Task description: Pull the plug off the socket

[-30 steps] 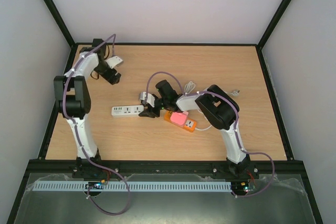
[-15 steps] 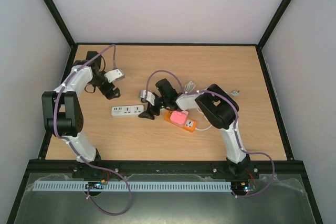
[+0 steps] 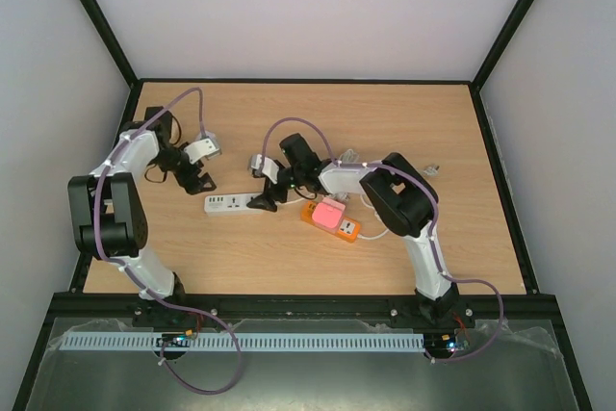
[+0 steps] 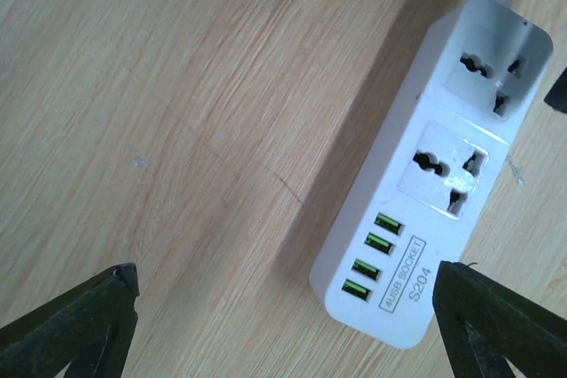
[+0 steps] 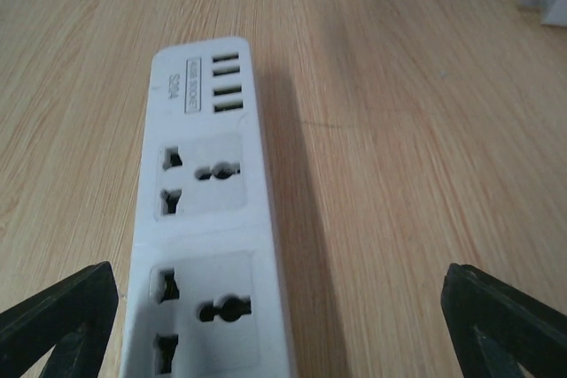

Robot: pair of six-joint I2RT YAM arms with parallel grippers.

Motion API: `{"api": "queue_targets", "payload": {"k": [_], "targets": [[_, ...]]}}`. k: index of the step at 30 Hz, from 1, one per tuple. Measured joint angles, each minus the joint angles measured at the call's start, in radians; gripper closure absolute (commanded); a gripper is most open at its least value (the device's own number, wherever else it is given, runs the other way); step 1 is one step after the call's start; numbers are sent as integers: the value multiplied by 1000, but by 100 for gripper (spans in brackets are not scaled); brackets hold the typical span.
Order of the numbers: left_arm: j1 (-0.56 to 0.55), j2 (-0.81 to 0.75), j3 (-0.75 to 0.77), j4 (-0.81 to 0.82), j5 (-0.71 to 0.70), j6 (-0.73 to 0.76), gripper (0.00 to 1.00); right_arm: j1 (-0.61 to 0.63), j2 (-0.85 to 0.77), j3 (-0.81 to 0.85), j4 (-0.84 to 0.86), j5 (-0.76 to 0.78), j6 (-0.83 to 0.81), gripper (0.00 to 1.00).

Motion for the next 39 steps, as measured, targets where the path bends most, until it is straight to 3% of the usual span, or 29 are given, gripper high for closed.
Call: {"api": "queue_targets", "payload": {"k": [7, 13, 25, 31, 39], "targets": [[46, -3, -45, -11, 62, 75, 9, -17, -23, 80, -98, -13, -6, 3], [48, -42, -88, -7, 89, 95, 8, -103, -53, 201, -316, -18, -87, 5], [48, -89, -78, 33, 154, 65, 8, -397, -163, 313, -854, 82, -521, 12], [38, -141, -74, 63, 199, 13, 8, -421, -179, 313, -1008, 199, -739, 12], [6, -199, -78, 130, 241, -87, 8, -407, -179, 313, -1077, 282, -909, 11]]}}
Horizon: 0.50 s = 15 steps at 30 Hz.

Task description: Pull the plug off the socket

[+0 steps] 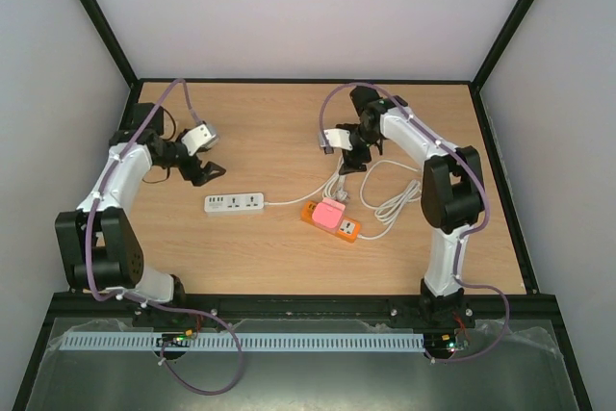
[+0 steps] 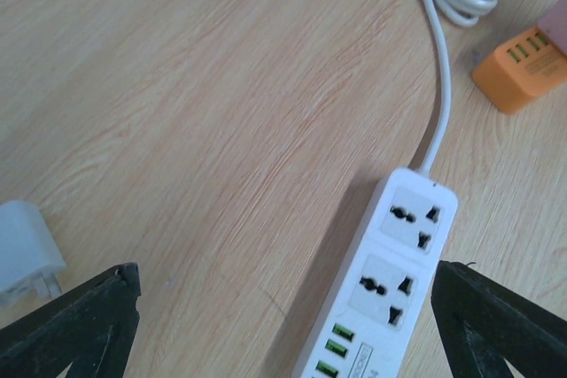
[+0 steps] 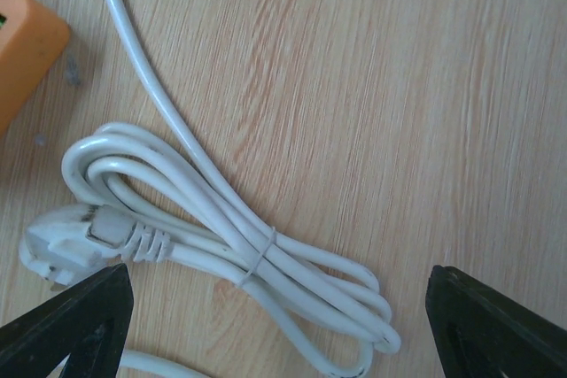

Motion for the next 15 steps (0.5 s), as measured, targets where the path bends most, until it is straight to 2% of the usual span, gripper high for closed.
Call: {"api": "queue_targets", "payload": {"k": [10, 15], "targets": [[-65, -64, -40, 90, 26, -121, 9, 85, 7, -19, 11, 133, -75, 16], [-119, -113, -106, 147, 6, -175, 9, 105, 39, -43, 27, 195, -95, 17]]}}
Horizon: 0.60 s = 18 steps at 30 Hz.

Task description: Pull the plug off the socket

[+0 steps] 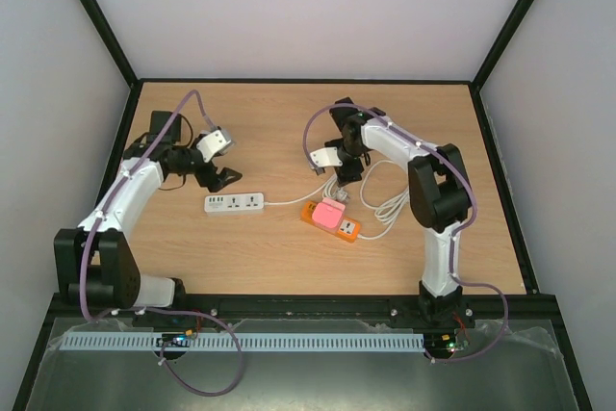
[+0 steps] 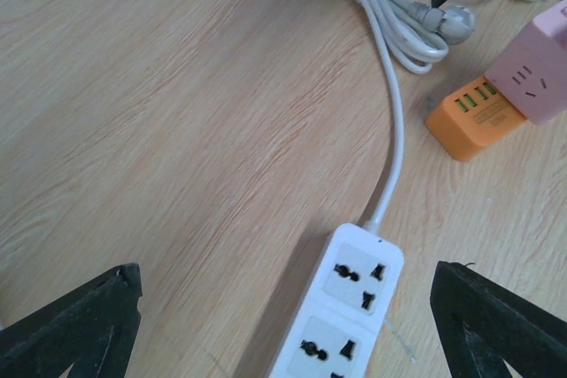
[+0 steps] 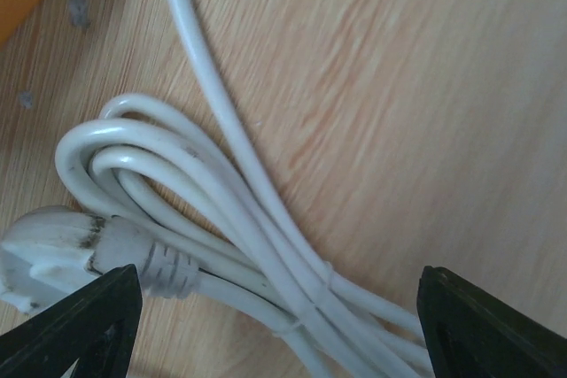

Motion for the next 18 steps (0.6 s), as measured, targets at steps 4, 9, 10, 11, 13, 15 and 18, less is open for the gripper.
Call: {"api": "queue_targets", "payload": {"k": [4, 9, 10, 11, 13, 15, 18], "targets": [[-21, -27, -27, 29, -15, -28, 9, 3, 24, -12, 0, 24, -12, 18], [-21, -30, -29, 65, -39, -56, 10, 5, 34, -11, 3, 40, -17, 28], [-21, -30, -29, 72, -42, -63, 10, 5, 35, -11, 3, 40, -16, 30], [-21, -30, -32, 85, -45, -72, 10, 6, 36, -11, 2, 39, -15, 32], [-21, -30, -40, 103, -50, -87, 10, 6, 38, -11, 2, 40, -13, 38], [-21, -30, -47, 114, -58, -101, 10, 6, 42, -8, -2, 40, -13, 40], [-21, -30, -54, 130, -70, -114, 11, 6, 53, 5, -10, 43, -10, 40]]}}
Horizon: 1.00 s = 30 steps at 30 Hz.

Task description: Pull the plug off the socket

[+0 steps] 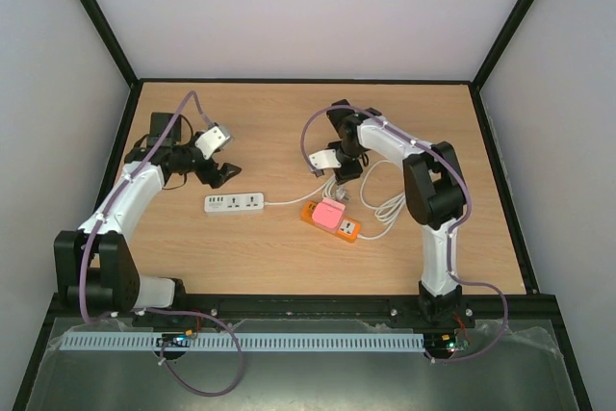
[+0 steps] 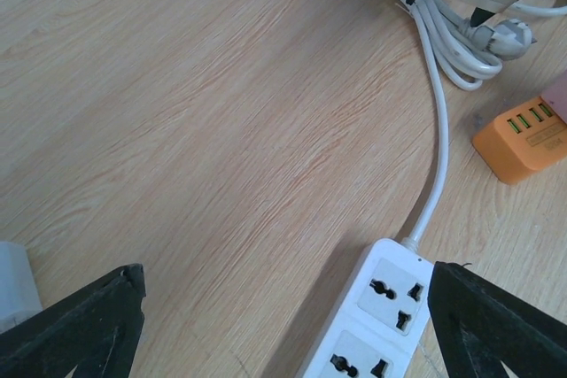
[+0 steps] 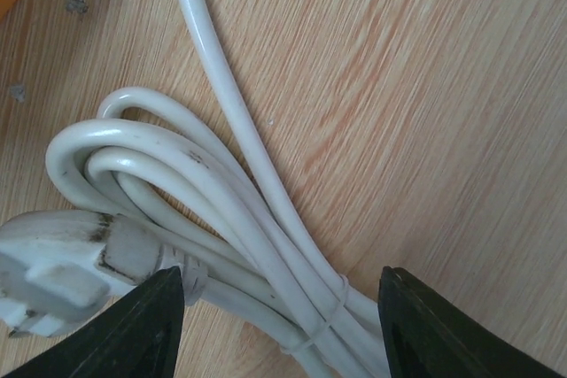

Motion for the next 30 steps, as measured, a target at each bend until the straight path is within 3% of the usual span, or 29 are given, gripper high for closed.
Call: {"api": "queue_targets", "payload": {"k": [19, 24, 30], "targets": [[0, -25, -16, 35, -16, -27, 11, -61, -6, 34, 26, 23, -39, 38], [0, -34, -25, 41, -13, -31, 11, -79, -21, -2, 31, 58, -81, 20], [0, -46, -48, 43, 9, -32, 11, -79, -44, -74, 58, 63, -114, 20]]}}
